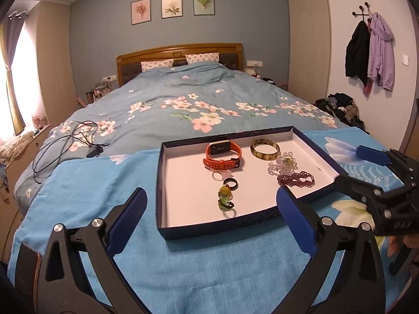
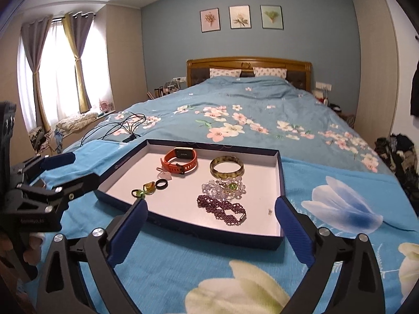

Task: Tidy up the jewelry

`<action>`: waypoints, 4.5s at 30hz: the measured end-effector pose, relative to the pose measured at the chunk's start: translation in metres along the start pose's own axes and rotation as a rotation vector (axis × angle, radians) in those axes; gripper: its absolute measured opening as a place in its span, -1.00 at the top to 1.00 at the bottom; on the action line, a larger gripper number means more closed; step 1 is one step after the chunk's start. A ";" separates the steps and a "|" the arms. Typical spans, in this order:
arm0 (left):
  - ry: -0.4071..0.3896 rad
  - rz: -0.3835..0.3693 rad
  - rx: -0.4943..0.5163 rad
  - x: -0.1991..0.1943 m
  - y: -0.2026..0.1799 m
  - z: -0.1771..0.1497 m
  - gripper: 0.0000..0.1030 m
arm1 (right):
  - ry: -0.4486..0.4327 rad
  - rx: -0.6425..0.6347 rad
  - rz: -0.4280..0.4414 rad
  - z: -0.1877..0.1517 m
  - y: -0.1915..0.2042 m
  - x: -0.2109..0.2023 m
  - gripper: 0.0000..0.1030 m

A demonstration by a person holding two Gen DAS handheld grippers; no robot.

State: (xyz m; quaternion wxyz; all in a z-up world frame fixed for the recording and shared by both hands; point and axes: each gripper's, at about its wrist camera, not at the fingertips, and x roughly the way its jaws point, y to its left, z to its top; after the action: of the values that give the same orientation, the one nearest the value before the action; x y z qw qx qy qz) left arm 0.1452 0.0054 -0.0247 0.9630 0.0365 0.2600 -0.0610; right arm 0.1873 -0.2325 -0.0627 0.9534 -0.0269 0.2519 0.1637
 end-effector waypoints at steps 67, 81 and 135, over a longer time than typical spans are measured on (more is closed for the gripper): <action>-0.329 0.103 -0.025 -0.122 -0.012 -0.040 -0.89 | -0.183 0.006 -0.072 -0.028 0.030 -0.073 -0.86; -0.329 0.104 -0.025 -0.123 -0.012 -0.040 -0.89 | -0.192 0.010 -0.070 -0.029 0.032 -0.073 -0.86; -0.331 0.109 -0.025 -0.123 -0.012 -0.039 -0.89 | -0.187 0.014 -0.066 -0.028 0.033 -0.074 -0.86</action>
State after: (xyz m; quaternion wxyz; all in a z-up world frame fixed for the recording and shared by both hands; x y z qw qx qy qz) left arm 0.0184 0.0097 0.0034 0.9949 0.0279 0.0963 -0.0104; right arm 0.1032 -0.2269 -0.0497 0.9778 -0.0130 0.1622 0.1321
